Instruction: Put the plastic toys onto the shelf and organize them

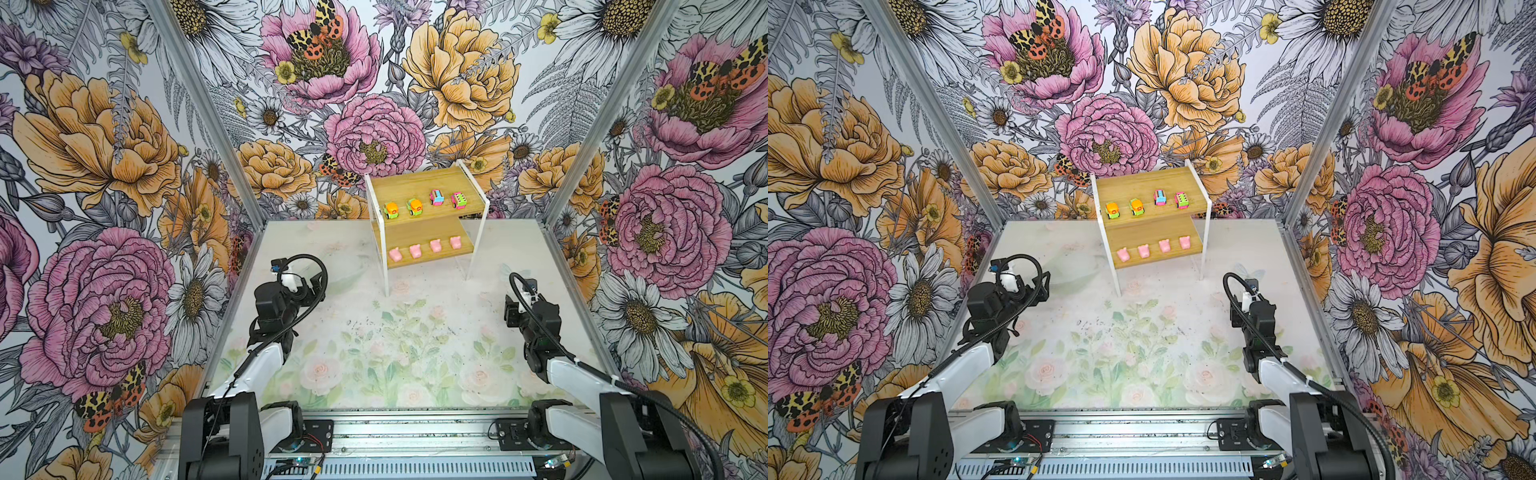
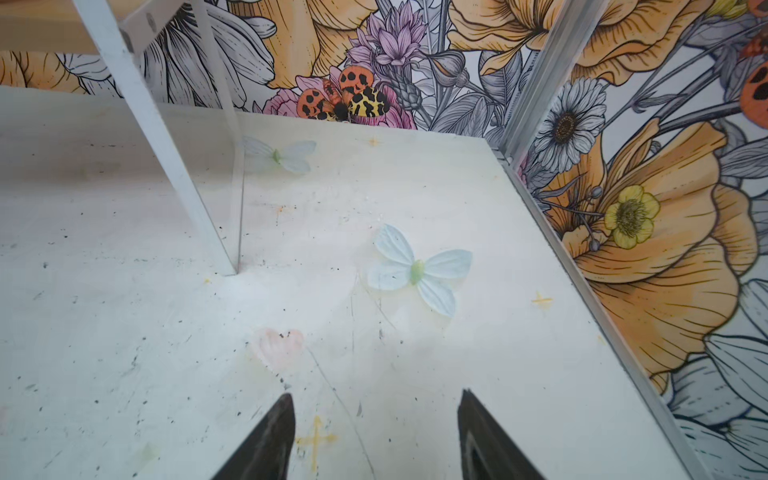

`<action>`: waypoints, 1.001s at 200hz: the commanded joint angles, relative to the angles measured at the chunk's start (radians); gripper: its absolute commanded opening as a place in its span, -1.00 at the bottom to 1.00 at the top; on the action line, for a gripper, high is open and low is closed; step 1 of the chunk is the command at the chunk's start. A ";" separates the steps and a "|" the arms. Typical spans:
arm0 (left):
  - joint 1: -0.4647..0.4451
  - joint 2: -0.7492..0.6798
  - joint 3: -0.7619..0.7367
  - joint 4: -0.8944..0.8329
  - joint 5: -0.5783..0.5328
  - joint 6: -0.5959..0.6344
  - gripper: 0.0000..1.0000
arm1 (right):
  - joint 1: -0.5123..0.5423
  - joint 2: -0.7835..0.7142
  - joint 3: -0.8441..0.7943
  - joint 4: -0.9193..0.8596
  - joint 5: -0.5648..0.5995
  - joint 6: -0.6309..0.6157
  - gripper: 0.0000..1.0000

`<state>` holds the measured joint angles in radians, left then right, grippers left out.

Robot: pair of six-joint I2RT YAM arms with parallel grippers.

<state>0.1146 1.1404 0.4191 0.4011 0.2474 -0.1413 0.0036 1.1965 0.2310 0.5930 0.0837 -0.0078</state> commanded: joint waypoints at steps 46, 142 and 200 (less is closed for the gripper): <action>0.044 0.166 -0.111 0.425 -0.047 0.066 0.98 | -0.064 0.337 0.110 0.366 -0.150 0.085 0.25; -0.024 0.418 -0.054 0.576 -0.017 0.158 0.98 | -0.073 0.339 0.161 0.274 -0.150 0.096 0.60; -0.016 0.421 -0.055 0.588 -0.007 0.149 0.97 | -0.063 0.340 0.159 0.277 -0.112 0.098 0.99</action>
<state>0.0948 1.5558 0.3550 0.9485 0.2314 -0.0074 -0.0647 1.5341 0.3775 0.8536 -0.0490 0.0856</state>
